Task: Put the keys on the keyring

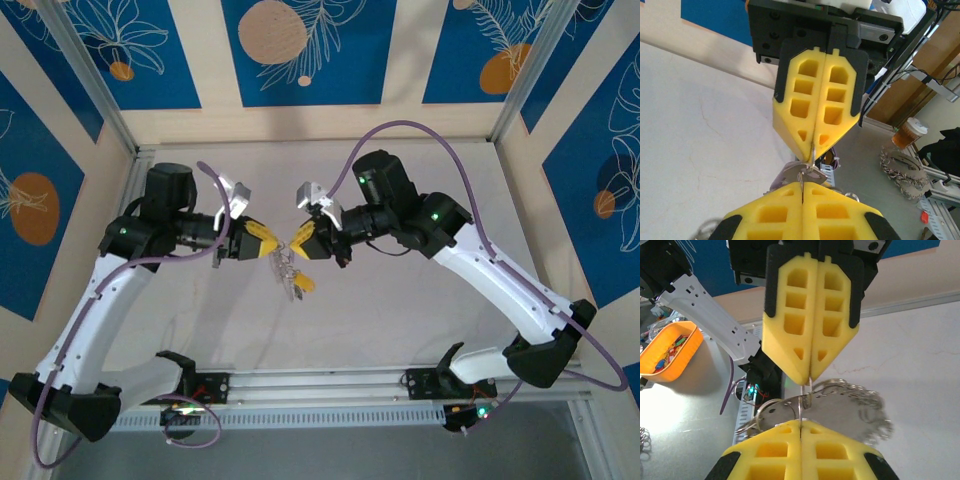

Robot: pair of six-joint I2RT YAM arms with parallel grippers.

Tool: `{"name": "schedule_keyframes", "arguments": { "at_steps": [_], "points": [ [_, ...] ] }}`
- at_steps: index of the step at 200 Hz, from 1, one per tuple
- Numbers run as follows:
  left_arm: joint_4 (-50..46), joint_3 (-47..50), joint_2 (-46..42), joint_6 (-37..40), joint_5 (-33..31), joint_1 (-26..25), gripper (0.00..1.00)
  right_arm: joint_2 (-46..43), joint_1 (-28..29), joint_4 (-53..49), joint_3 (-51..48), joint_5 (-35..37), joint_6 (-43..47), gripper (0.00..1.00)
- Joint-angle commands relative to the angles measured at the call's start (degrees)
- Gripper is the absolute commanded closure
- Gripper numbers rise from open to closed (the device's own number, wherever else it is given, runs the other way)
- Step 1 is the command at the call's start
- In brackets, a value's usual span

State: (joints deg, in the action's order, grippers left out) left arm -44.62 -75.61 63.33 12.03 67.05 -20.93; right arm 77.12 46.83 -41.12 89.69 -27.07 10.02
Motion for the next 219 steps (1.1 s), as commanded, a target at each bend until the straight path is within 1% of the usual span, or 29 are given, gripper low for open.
{"name": "schedule_keyframes", "arguments": {
  "at_steps": [1,67,186,219],
  "points": [
    [0.16,-1.55,-1.32,1.05,1.46,-0.78,1.0,0.4,0.37,1.36,1.33,0.44,-1.4,1.0],
    [0.08,-1.2,-1.72,1.07,1.33,-0.78,1.0,-0.93,0.45,3.24,0.63,1.72,-2.18,1.0],
    [-0.11,-1.86,-1.98,1.15,1.23,-0.87,1.0,1.83,0.81,-0.09,2.86,3.33,-2.36,1.0],
    [-0.29,-1.82,-2.09,1.33,1.16,-0.96,1.0,4.15,0.45,-3.29,6.11,3.95,-4.37,1.0]
  ]
}}
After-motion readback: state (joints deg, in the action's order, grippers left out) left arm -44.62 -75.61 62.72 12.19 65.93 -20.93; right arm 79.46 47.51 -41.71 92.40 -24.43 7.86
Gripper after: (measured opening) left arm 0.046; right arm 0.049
